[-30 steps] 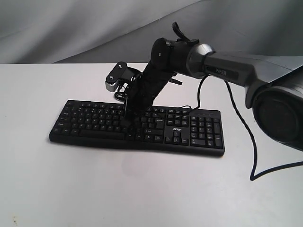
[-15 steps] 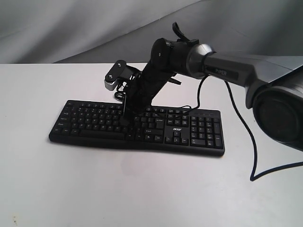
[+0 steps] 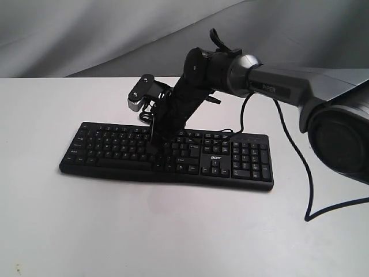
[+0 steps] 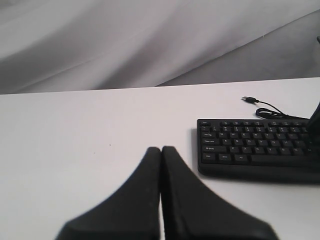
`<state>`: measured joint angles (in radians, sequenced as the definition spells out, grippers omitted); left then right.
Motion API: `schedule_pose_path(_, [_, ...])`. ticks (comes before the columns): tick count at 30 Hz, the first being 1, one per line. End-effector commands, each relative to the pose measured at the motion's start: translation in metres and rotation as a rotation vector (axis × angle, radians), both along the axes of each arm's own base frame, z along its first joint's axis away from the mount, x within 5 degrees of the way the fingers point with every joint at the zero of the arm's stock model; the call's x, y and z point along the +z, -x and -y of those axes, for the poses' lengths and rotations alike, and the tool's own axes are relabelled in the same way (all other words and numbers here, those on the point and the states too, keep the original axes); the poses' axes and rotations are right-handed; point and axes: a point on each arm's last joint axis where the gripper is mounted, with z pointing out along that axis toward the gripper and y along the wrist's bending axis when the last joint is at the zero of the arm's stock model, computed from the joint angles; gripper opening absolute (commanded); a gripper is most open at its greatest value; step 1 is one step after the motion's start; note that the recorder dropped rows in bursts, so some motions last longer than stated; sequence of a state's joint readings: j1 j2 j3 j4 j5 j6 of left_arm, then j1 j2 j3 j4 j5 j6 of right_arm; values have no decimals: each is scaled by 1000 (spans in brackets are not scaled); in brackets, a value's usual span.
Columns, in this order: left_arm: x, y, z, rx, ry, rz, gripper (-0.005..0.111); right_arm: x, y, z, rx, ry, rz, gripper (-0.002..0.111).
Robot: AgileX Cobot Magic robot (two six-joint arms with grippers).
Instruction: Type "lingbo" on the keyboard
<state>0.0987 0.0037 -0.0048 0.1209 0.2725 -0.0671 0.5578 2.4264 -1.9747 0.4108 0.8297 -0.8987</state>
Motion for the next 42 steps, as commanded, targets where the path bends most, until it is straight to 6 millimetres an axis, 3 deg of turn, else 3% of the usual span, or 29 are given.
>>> schedule_pose_path(1, [-1, 0, 0, 0, 5, 7, 1, 5, 0, 2, 7, 4, 10, 0])
schedule_pose_path(19, [-1, 0, 0, 0, 5, 7, 1, -6, 1, 4, 11, 25, 2, 0])
schedule_pose_path(28, [-1, 0, 0, 0, 5, 7, 1, 35, 6, 3, 23, -13, 40, 0])
schedule_pose_path(33, [-1, 0, 0, 0, 5, 7, 1, 70, 12, 7, 23, -36, 64, 0])
schedule_pose_path(36, [-1, 0, 0, 0, 5, 7, 1, 105, 18, 11, 0, -75, 114, 0])
schedule_pose_path(42, [-1, 0, 0, 0, 5, 7, 1, 203, 52, 33, -38, -174, 247, 0])
